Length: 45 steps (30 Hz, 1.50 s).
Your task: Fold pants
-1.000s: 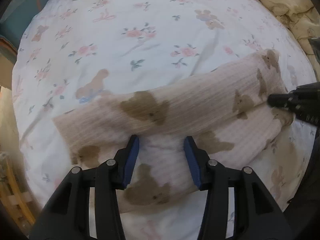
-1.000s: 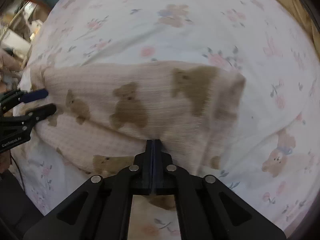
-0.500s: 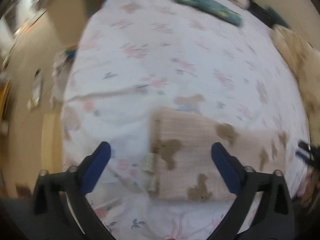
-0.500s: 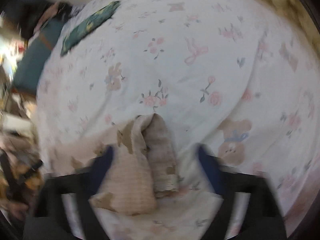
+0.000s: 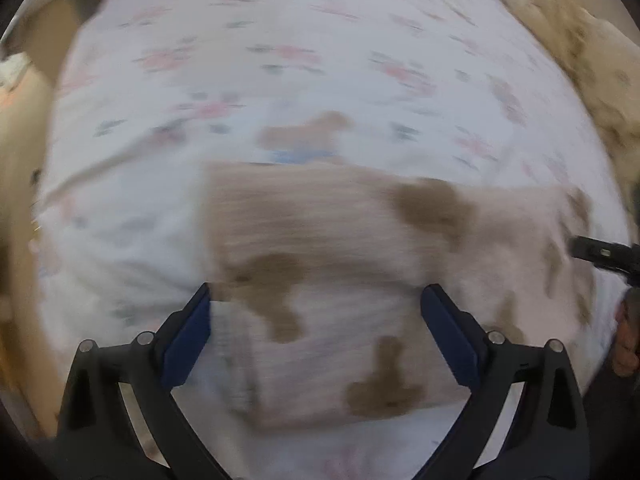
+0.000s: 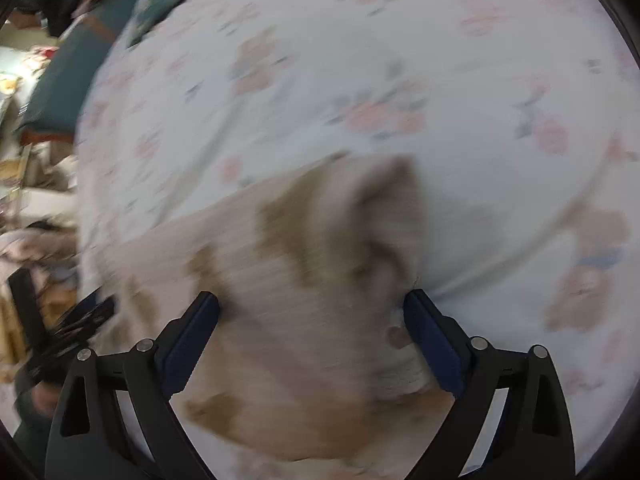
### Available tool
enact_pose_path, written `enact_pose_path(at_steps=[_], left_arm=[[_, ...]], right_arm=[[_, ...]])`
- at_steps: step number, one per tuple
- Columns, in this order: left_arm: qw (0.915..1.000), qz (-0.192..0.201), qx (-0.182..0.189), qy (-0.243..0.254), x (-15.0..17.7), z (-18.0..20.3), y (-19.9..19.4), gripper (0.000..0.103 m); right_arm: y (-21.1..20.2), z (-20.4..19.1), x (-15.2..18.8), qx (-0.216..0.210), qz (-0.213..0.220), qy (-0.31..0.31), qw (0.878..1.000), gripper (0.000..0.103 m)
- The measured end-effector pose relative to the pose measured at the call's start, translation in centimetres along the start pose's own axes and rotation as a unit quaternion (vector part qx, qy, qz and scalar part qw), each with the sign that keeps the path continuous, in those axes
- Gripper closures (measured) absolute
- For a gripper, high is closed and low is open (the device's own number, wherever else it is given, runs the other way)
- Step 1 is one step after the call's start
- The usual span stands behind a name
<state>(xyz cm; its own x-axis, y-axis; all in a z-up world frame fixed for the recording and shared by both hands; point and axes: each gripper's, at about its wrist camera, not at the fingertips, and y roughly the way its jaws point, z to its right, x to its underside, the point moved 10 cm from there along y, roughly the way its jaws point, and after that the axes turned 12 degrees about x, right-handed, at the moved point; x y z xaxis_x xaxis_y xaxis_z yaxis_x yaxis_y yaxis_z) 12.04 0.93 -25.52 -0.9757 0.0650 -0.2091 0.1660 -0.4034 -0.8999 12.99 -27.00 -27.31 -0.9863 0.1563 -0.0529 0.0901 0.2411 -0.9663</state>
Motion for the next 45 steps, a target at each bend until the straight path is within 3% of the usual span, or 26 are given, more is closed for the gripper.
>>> enact_pose_path(at_steps=[2, 4, 5, 6, 7, 8, 10, 12, 16, 20, 25, 28, 34, 38, 43, 45], left_arm=[[0.9995, -0.003, -0.014, 0.027, 0.0, 0.6, 0.3, 0.011], [0.9997, -0.001, -0.014, 0.020, -0.1, 0.6, 0.3, 0.021], [0.9998, 0.000, -0.009, 0.016, -0.2, 0.8, 0.2, 0.034], [0.9999, 0.001, 0.000, 0.012, -0.4, 0.9, 0.0, 0.042], [0.9999, 0.001, 0.012, 0.007, -0.5, 1.2, -0.2, 0.063], [0.9997, -0.004, 0.022, 0.005, -0.4, 1.1, -0.2, 0.079], [0.9991, -0.015, 0.037, 0.011, -0.1, 1.7, -0.1, 0.091], [0.9990, -0.015, 0.030, 0.029, -0.2, 2.5, -0.3, 0.093], [0.9976, 0.035, 0.058, 0.016, -2.9, 3.7, -4.2, 0.094], [0.9937, 0.091, 0.055, 0.034, -7.2, 4.3, -8.7, 0.094], [0.9897, 0.116, 0.037, 0.075, -14.3, 4.7, -11.0, 0.094], [0.9868, 0.134, 0.041, 0.082, -18.3, 3.4, -11.6, 0.093], [0.9810, 0.166, 0.034, 0.095, -30.8, 0.5, -9.1, 0.093], [0.9774, 0.188, 0.019, 0.096, -38.8, -1.3, -6.7, 0.093], [0.9755, 0.208, -0.008, 0.071, -47.8, -4.5, -2.3, 0.093], [0.9774, 0.205, -0.010, 0.051, -49.5, -6.0, -0.8, 0.093]], right_arm=[[0.1, -0.6, 0.5, 0.013, 0.004, -0.025, 1.000, 0.014], [0.1, -0.8, 0.7, 0.024, 0.011, -0.032, 0.999, 0.033], [0.0, -0.7, 0.7, 0.022, 0.012, -0.029, 0.999, 0.048], [-0.1, -0.9, 0.6, 0.018, 0.012, -0.026, 0.999, 0.058], [-0.1, -1.0, 0.5, 0.007, 0.009, -0.024, 1.000, 0.072], [-0.2, -1.4, 0.7, -0.003, 0.007, -0.030, 1.000, 0.080], [-0.3, -2.4, 0.9, -0.002, 0.011, -0.056, 0.998, 0.090], [-1.0, -3.4, 0.9, -0.002, 0.024, -0.080, 0.997, 0.091], [-5.1, -4.4, -0.6, -0.040, 0.083, -0.077, 0.993, 0.093], [-9.8, -5.8, -2.9, -0.070, 0.143, -0.089, 0.983, 0.093], [-12.4, -7.4, -8.4, -0.077, 0.180, -0.093, 0.976, 0.093], [-13.4, -8.7, -13.4, -0.069, 0.200, -0.106, 0.972, 0.093], [-12.4, -11.8, -26.8, -0.032, 0.235, -0.147, 0.960, 0.093], [-10.3, -13.6, -36.5, -0.011, 0.250, -0.155, 0.956, 0.093], [-6.5, -15.5, -45.1, 0.004, 0.253, -0.146, 0.956, 0.093], [-4.5, -15.9, -47.7, 0.008, 0.248, -0.126, 0.961, 0.093]])
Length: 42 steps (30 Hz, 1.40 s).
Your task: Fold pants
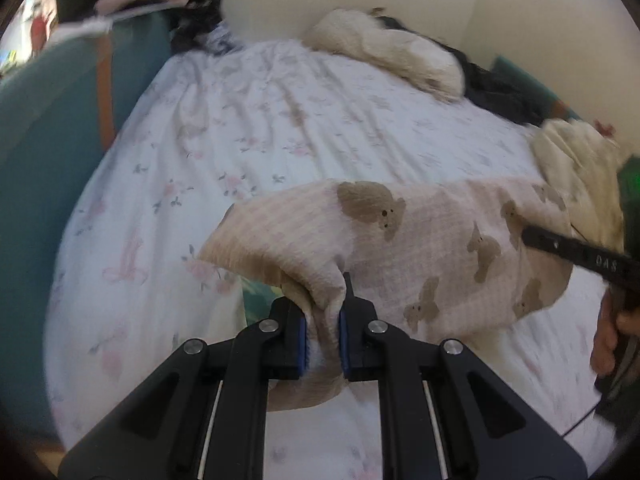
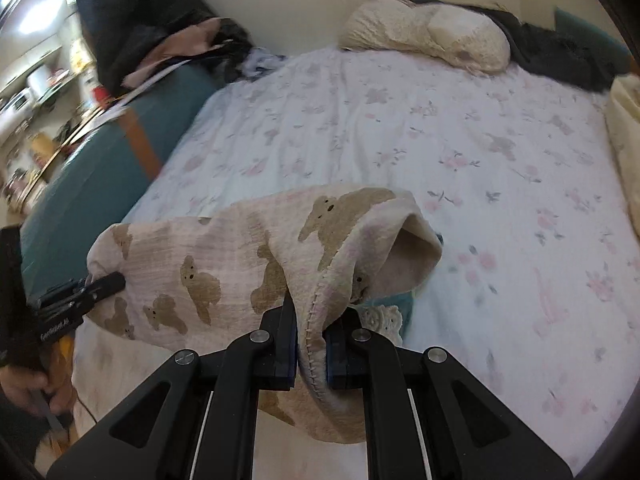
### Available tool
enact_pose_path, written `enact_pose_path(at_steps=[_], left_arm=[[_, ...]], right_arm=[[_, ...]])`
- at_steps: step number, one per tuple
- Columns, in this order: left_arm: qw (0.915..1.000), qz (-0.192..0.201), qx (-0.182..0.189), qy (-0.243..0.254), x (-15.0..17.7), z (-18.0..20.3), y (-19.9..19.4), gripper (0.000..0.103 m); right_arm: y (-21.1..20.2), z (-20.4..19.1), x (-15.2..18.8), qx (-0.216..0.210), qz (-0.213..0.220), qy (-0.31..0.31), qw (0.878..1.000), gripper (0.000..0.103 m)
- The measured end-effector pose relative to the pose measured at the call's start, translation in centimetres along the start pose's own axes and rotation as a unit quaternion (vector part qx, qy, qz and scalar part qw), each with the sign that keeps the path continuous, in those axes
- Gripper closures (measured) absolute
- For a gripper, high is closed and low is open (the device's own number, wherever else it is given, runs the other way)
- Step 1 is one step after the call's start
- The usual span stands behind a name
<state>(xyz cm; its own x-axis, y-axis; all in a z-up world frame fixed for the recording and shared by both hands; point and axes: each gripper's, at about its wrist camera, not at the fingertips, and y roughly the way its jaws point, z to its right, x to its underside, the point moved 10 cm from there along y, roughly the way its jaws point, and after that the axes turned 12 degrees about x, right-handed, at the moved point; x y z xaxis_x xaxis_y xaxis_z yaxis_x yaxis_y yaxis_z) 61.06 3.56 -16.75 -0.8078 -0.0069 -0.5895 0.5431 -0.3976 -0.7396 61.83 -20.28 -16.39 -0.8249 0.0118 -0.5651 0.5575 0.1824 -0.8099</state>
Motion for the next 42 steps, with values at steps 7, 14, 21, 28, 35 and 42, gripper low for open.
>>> enact_pose_path(at_steps=[7, 14, 21, 28, 35, 42], left_arm=[[0.9981, -0.031, -0.051, -0.017, 1.0, -5.6, 4.1, 0.054], [0.9904, 0.037, -0.122, -0.054, 0.7, -10.9, -0.5, 0.053], [0.9966, 0.064, -0.034, 0.040, 1.5, -1.6, 0.3, 0.051], [0.9944, -0.018, -0.101, -0.023, 5.7, -5.3, 3.4, 0.049], [0.9915, 0.054, -0.118, -0.010, 6.9, -3.4, -6.8, 0.046], [0.9909, 0.105, -0.083, -0.018, 12.7, 3.6, -18.3, 0.025]], right_arm=[[7.3, 3.1, -0.2, 0.087, -0.046, 0.004, 0.995, 0.055], [2.2, 8.0, -2.1, 0.175, 0.046, 0.033, 0.983, 0.042], [0.9, 0.6, 0.4, 0.040, 0.047, 0.016, 0.998, 0.042], [4.2, 2.9, 3.5, 0.168, -0.013, -0.036, 0.985, 0.044], [-5.1, 4.2, 4.8, 0.130, 0.029, 0.000, 0.991, 0.040], [-17.4, -0.7, 10.9, 0.092, 0.079, -0.011, 0.993, 0.015]])
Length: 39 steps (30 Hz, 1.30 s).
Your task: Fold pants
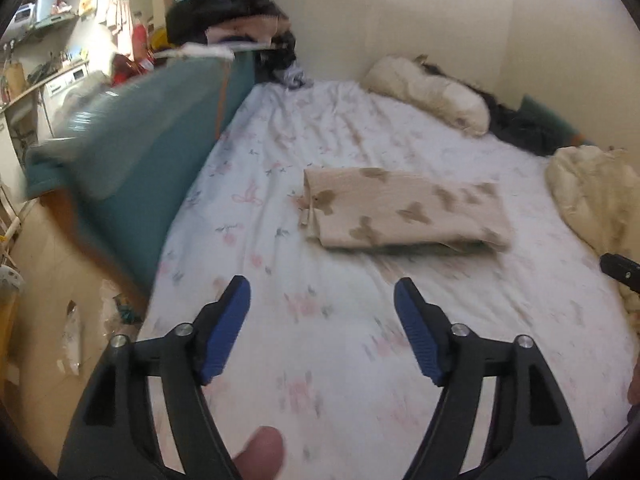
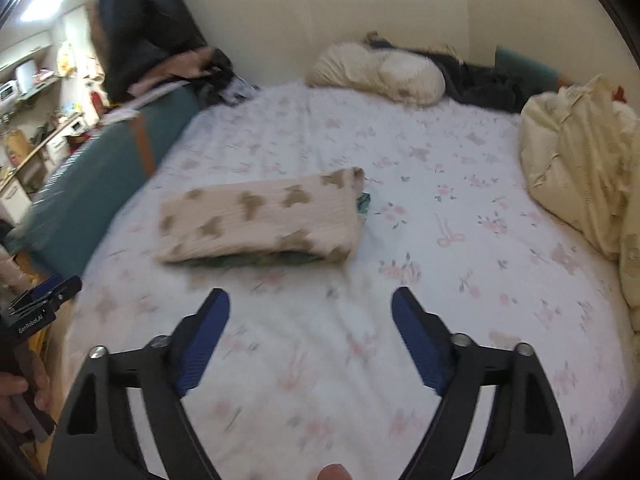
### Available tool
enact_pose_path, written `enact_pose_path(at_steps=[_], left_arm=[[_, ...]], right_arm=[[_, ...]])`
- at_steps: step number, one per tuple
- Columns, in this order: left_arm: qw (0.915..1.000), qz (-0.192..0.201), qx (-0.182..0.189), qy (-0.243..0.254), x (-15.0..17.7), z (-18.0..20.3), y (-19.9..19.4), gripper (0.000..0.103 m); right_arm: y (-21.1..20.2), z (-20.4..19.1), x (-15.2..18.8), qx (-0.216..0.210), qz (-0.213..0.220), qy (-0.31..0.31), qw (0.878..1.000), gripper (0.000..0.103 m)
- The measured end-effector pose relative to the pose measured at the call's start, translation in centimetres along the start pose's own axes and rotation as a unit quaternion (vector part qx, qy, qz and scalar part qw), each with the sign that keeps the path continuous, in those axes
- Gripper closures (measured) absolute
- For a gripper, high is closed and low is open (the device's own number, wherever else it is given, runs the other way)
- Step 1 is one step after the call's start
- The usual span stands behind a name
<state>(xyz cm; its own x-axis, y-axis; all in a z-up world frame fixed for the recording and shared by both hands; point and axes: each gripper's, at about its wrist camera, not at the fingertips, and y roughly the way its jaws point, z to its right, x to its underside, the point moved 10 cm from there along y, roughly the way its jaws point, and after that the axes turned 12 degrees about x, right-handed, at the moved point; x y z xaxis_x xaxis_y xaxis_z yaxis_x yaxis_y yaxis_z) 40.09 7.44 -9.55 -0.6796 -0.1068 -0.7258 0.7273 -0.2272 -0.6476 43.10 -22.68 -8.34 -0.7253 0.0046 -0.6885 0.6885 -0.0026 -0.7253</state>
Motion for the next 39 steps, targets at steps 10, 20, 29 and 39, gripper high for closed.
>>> enact_pose_path(at_steps=[10, 20, 29, 39], left_arm=[[0.9990, 0.015, 0.037, 0.018, 6.6, 5.1, -15.0, 0.000], [0.9975, 0.060, 0.003, 0.039, 14.0, 7.0, -24.0, 0.000], [0.9983, 0.055, 0.019, 0.008, 18.0, 7.4, -23.4, 0.000], [0.9966, 0.070, 0.011, 0.042, 17.4, 8.6, -22.8, 0.000]], right_arm=[[-16.3, -2.4, 9.4, -0.050, 0.034, 0.030, 0.998, 0.000], [-24.6, -1.7, 17.7, 0.010, 0.103, 0.024, 0.994, 0.000], [-25.0, -3.5, 21.5, 0.026, 0.113, 0.006, 0.993, 0.000], [-23.7, -3.7, 21.4, 0.036, 0.122, 0.016, 0.992, 0.000]])
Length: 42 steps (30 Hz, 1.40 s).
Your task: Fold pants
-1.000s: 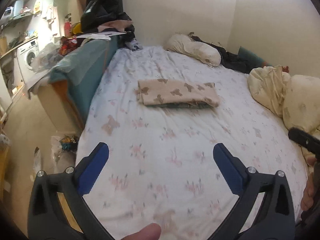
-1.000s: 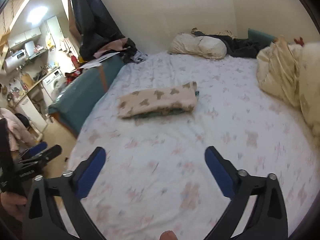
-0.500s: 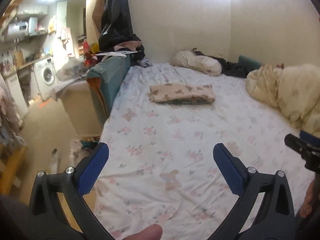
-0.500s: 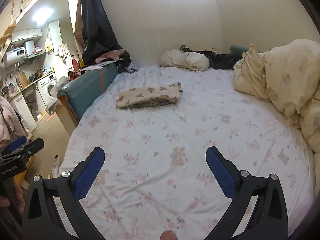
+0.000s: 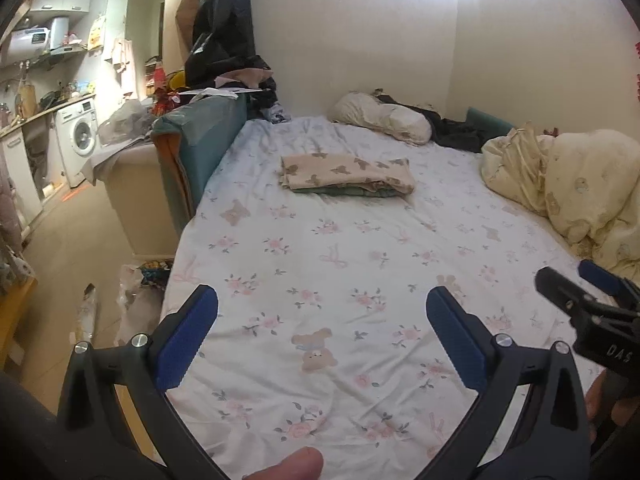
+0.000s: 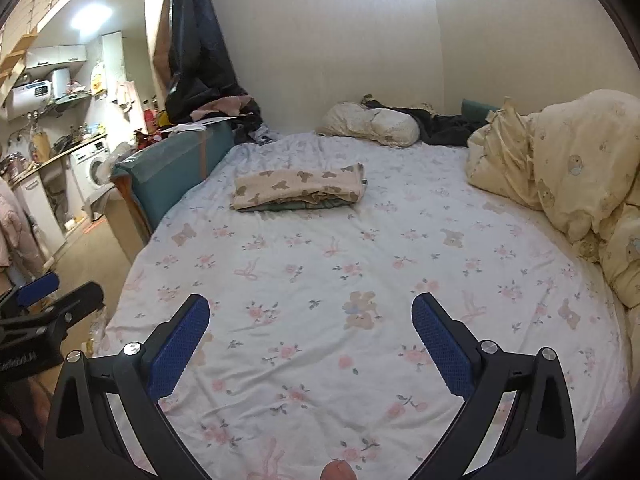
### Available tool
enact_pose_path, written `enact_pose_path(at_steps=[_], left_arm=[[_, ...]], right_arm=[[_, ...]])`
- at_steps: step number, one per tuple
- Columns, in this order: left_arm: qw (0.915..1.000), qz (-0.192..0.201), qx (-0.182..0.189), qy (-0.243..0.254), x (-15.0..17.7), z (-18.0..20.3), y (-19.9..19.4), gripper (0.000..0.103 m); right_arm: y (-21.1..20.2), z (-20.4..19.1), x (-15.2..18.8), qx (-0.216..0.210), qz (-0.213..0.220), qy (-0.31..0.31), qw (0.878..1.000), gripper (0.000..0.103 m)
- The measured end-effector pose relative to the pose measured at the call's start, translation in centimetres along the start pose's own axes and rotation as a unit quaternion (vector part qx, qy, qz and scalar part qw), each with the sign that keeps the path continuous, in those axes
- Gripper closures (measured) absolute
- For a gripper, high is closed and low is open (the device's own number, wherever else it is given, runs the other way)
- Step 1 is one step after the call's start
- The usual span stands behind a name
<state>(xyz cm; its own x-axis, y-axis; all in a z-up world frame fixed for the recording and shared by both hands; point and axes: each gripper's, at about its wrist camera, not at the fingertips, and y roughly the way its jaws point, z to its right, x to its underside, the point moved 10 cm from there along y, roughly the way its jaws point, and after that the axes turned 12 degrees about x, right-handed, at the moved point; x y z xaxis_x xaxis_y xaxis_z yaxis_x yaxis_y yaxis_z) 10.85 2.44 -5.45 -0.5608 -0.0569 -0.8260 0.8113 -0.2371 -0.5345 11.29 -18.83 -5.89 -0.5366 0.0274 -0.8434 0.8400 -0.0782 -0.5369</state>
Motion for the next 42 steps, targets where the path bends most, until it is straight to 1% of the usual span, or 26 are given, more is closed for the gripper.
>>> enact_pose_path(at_steps=[1, 4, 7, 10, 19, 22, 28, 34, 42], left_arm=[[1.0000, -0.002, -0.001, -0.003, 0.04, -0.02, 0.16, 0.000], [0.9999, -0.004, 0.010, -0.011, 0.11, 0.22, 0.47, 0.000], [0.9999, -0.003, 0.011, 0.002, 0.16, 0.76, 0.49, 0.000], [0.9999, -0.004, 0.013, 0.002, 0.29, 0.89, 0.55, 0.000], [0.9999, -0.001, 0.007, -0.008, 0.44, 0.62, 0.52, 0.000], [1.0000, 0.001, 0.000, -0.004, 0.51, 0.64, 0.45, 0.000], [1.0000, 0.005, 0.001, 0.000, 0.34, 0.62, 0.05, 0.000], [1.0000, 0.005, -0.002, -0.007, 0.22, 0.17, -0.12, 0.000], [1.0000, 0.008, -0.002, 0.001, 0.17, 0.22, -0.35, 0.000]], right_arm=[[0.14, 0.16, -0.01, -0.001, -0.001, 0.004, 1.000, 0.000], [0.66, 0.47, 0.21, 0.002, -0.007, 0.004, 1.000, 0.000], [0.92, 0.55, 0.46, 0.003, -0.011, 0.002, 1.000, 0.000], [0.87, 0.56, 0.23, 0.004, -0.006, 0.003, 1.000, 0.000], [0.71, 0.09, 0.30, 0.001, 0.000, -0.009, 1.000, 0.000], [0.64, 0.04, 0.34, 0.002, 0.001, -0.012, 1.000, 0.000], [0.82, -0.05, 0.30, 0.005, 0.004, -0.021, 1.000, 0.000], [0.72, 0.08, 0.19, 0.009, 0.008, -0.023, 1.000, 0.000], [0.58, 0.30, 0.33, 0.010, 0.006, -0.020, 1.000, 0.000]])
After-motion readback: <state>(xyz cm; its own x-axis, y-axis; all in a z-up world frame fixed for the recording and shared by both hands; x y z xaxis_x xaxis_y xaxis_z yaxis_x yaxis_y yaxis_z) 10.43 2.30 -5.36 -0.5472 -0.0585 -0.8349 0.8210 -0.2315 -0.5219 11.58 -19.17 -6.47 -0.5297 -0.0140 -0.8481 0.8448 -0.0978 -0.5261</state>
